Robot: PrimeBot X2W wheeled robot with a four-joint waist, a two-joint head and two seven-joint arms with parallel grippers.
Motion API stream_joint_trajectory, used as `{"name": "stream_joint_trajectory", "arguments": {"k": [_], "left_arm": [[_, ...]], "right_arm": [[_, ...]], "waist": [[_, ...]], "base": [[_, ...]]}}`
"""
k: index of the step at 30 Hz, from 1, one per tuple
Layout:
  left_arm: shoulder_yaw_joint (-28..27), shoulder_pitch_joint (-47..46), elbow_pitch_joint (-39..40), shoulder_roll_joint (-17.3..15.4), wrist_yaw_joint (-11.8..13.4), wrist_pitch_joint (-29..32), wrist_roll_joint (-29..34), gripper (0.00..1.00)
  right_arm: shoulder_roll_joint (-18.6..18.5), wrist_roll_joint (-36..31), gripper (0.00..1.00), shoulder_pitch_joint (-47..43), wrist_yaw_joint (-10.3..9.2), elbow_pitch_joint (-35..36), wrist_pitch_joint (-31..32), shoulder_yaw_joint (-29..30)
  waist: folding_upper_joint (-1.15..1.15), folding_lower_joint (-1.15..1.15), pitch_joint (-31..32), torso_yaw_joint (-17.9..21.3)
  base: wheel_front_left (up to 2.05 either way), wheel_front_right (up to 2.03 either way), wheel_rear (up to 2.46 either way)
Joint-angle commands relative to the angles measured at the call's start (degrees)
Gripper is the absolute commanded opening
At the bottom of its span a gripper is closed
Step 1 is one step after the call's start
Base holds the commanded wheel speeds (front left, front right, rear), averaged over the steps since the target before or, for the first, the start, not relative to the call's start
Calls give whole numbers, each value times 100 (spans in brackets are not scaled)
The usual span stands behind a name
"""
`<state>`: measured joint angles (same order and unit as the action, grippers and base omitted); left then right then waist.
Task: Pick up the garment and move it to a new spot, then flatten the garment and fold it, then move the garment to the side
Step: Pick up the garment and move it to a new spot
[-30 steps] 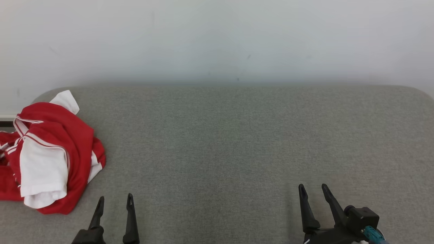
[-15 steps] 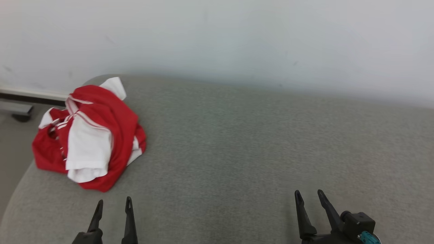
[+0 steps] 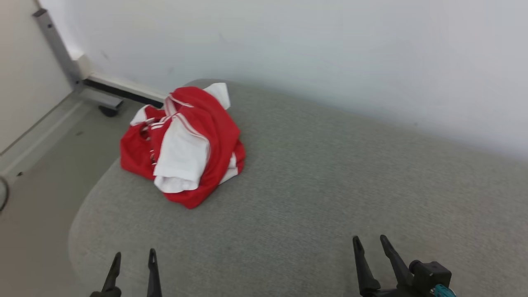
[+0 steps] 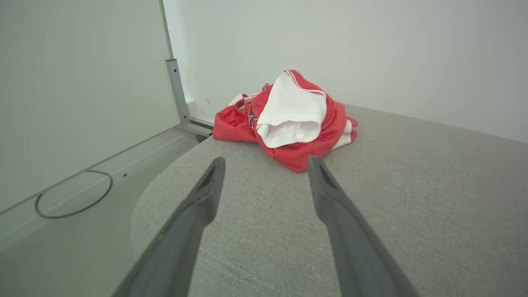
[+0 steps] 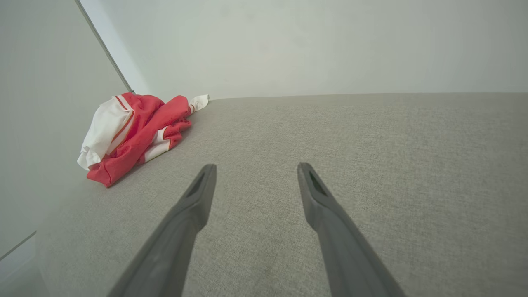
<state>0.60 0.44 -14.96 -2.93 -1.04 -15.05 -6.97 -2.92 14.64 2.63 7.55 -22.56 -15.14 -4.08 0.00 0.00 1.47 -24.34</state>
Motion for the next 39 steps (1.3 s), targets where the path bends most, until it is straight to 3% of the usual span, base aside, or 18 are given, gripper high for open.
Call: {"name": "stream_joint_trajectory", "arguments": {"k": [1,18,26,31,35,39], "left_arm": [[-58,87,18,5,4,-20,17,100],[-302,152,233,8,208,-20,-173,100],[-210,-179,-122,7,52,-20,-208,100],[-108,-1062,-899,4,-100,61,-496,100],[-91,-2104,-1578,6,-284,508,-896,100],[-226,-3015,-2158,-71,-347,808,-1194,100]], "right_arm": [[7,43,100,16,-12,-4,-3,-57],[5,23,100,487,-12,-266,-3,-418],[5,-21,100,400,-12,-227,-2,-321],[5,-94,100,370,-12,-155,-3,-217],[5,-205,100,330,-12,-63,-3,-84],[6,-371,100,442,-12,41,16,-145]], "waist": [[0,0,22,-466],[0,0,-236,-610],[0,0,-269,-592],[0,0,-372,-581],[0,0,-514,-557],[0,0,-844,-207]], "base": [[0,0,0],[0,0,0],[0,0,0],[0,0,0],[0,0,0],[0,0,0]]}}
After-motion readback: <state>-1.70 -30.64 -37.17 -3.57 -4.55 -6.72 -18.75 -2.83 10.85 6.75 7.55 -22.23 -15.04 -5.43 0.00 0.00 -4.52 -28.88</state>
